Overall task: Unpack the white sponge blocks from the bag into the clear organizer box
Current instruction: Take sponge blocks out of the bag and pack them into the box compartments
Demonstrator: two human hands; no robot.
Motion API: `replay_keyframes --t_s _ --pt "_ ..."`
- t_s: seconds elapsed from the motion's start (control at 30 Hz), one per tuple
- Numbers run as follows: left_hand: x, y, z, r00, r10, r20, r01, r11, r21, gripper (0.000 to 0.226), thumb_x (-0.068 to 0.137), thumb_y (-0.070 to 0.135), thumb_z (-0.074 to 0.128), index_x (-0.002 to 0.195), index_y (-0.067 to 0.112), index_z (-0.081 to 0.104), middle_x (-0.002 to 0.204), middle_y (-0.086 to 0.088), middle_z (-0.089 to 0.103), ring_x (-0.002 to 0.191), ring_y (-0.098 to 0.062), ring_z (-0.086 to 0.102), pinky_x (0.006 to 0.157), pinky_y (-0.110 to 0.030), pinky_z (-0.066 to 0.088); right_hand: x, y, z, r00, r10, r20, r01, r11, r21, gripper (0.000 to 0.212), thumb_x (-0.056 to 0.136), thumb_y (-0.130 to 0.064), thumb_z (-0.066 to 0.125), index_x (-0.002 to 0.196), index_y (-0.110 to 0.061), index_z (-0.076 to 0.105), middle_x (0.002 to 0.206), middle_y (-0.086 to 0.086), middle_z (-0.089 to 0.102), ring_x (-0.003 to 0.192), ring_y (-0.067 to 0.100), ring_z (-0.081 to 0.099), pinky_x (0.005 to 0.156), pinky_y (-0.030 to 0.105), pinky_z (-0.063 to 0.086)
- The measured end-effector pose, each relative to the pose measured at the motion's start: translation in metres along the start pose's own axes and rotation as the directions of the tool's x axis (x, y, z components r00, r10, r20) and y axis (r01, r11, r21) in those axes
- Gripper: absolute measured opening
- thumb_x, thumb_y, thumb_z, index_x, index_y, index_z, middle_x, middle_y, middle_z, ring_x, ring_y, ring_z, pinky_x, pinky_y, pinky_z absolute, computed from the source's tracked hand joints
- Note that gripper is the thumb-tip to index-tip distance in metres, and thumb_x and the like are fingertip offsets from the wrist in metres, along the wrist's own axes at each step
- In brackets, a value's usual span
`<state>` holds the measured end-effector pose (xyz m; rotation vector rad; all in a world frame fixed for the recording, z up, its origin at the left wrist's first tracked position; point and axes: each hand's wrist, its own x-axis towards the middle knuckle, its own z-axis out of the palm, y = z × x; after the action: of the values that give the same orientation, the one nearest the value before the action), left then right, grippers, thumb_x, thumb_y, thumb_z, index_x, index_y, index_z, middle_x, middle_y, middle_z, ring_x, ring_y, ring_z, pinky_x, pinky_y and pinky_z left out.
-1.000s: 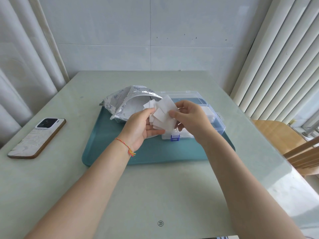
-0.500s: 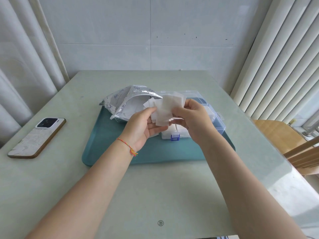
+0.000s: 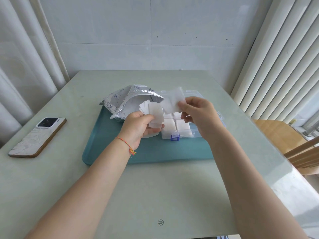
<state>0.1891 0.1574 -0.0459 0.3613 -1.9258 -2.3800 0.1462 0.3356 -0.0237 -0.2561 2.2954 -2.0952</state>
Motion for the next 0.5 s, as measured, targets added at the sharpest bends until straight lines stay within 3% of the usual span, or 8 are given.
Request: replay_keyframes --t_s 0.13,0.27,0.33,0.4,0.5 --pt "-0.004 0.006 -0.001 0.998 0.020 0.067 -0.022 0.999 0.036 0.018 0.094 -0.004 0.044 0.083 -0.001 0.058 0.077 -0.020 0.069 0.070 -0.032 0.073 0.057 -0.029 0.058 -0.004 0.000 0.004 0.989 -0.027 0.145 0.053 0.984 -0.173 0.013 0.094 -0.009 0.059 0.094 -0.005 0.071 0.070 0.003 0.063 0.058 0.016 0.054 0.057 0.024 0.046" --pt "-0.005 0.010 -0.001 0.976 -0.032 0.214 0.037 0.999 -0.022 0.028 0.096 0.005 0.038 0.105 -0.005 0.063 0.093 -0.024 0.071 0.083 -0.039 0.072 0.064 -0.032 0.060 -0.005 -0.001 0.009 0.988 -0.069 0.135 0.101 0.964 -0.245 0.013 0.091 -0.007 0.062 0.093 -0.017 0.069 0.070 0.004 0.064 0.053 0.014 0.053 0.053 0.022 0.043" --pt "-0.006 0.010 -0.001 0.969 -0.026 0.246 0.030 0.999 -0.013 0.020 0.098 0.007 0.045 0.099 -0.002 0.063 0.094 -0.022 0.072 0.083 -0.038 0.073 0.067 -0.032 0.060 -0.005 -0.001 0.009 0.988 -0.088 0.126 0.122 0.949 -0.292 0.012 0.091 -0.009 0.063 0.097 -0.018 0.067 0.073 0.004 0.065 0.051 0.008 0.053 0.053 0.017 0.042" --pt "-0.008 0.007 -0.001 0.970 -0.001 0.243 -0.010 0.999 0.044 0.011 0.096 0.000 0.052 0.091 0.001 0.062 0.089 -0.018 0.073 0.077 -0.033 0.074 0.065 -0.029 0.060 -0.004 0.001 0.009 0.982 -0.121 0.146 0.163 0.932 -0.322 0.014 0.090 -0.012 0.065 0.100 -0.022 0.066 0.077 0.004 0.066 0.059 0.007 0.056 0.057 0.018 0.043" --pt "-0.008 0.003 0.000 0.966 0.007 0.258 -0.038 0.993 0.114 0.012 0.094 -0.005 0.056 0.102 -0.001 0.063 0.093 -0.018 0.073 0.076 -0.031 0.074 0.060 -0.027 0.058 -0.005 0.003 0.010 0.965 -0.194 0.179 0.247 0.902 -0.354 0.020 0.087 -0.014 0.069 0.095 -0.033 0.065 0.086 -0.005 0.063 0.073 0.004 0.057 0.069 0.016 0.046"
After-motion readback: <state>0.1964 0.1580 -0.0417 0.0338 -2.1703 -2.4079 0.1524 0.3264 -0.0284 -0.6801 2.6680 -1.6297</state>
